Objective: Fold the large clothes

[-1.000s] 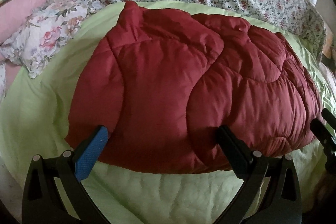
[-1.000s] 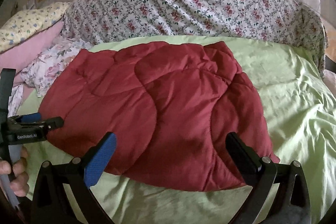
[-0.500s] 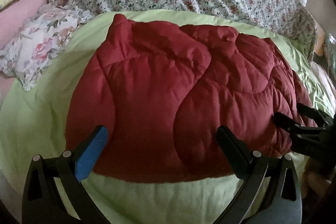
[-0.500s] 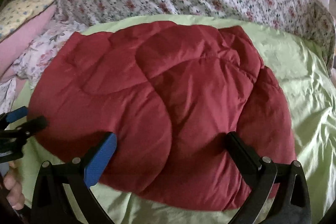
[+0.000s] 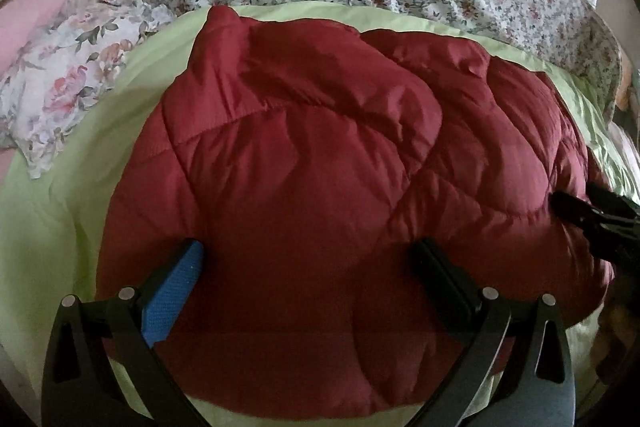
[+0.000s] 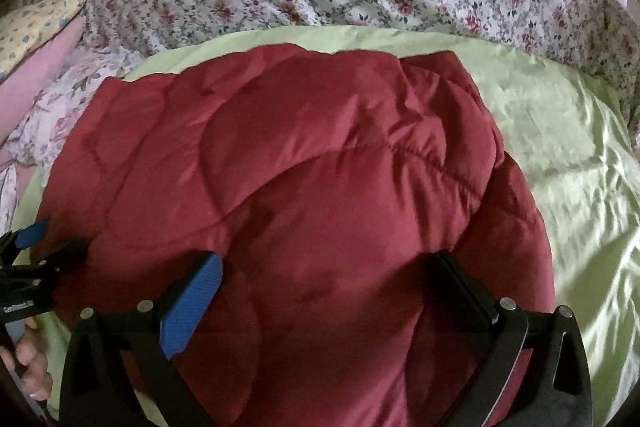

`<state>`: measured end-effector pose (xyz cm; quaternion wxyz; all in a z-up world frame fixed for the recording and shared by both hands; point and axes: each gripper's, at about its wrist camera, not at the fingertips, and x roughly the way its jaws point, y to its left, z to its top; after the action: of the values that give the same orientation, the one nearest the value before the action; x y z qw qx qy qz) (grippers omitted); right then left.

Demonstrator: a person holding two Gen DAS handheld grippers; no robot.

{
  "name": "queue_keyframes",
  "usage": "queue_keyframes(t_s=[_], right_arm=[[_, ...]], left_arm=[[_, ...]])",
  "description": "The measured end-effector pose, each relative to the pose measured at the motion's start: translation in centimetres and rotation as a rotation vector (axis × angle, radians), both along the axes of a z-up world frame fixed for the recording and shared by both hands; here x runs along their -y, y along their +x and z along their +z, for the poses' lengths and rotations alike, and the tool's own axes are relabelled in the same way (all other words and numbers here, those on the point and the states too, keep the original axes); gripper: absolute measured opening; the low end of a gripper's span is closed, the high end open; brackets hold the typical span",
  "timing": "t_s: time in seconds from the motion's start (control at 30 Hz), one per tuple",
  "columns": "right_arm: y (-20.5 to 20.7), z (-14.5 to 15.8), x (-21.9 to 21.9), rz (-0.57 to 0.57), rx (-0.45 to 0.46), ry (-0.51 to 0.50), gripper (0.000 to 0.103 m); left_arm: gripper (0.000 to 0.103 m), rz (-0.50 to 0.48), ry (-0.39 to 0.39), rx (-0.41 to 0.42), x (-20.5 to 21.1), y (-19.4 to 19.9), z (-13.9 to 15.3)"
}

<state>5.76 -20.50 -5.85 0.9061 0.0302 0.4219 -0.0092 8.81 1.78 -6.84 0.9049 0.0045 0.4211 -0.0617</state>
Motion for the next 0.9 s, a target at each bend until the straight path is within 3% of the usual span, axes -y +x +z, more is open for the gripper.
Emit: queue_keyframes(t_s=[0.4,0.53,0.63,0.7,0.8,0.9], right_arm=[[2.1,-0.9,1.6,-0.042,0.033,0.033,0.103],[0.8,0.7,1.5,-0.064,0.054,0.058,0.103],[-1.2,2.5,0.7,-0.018,0.098,0.091,0.103],[-1.9,2.8,-0.3,0.01,0.094,0.048,0.103],[-1.2,1.0,-1.3,0.019,0.032,-0.001,0.103],[-0.5,-0.1,-1.7,0.02,0.03,-0.08,0.103]], left_arm=[[0.103,0.027,0.024,0.018,0.6,3.0,-1.1],[0.103,0.026,0.014,0.016,0.3,3.2,-1.2],[0.103,0.026,0.013,0.018,0.3,3.2,-1.2],[0.103,0.024,0.014,0.019,0.1,3.3,-1.1],[0.103,0.019,0.012,0.024,0.1,3.2,-1.1],[0.103,0.0,0.004,0.044,-0.1,2.1,-0.5]])
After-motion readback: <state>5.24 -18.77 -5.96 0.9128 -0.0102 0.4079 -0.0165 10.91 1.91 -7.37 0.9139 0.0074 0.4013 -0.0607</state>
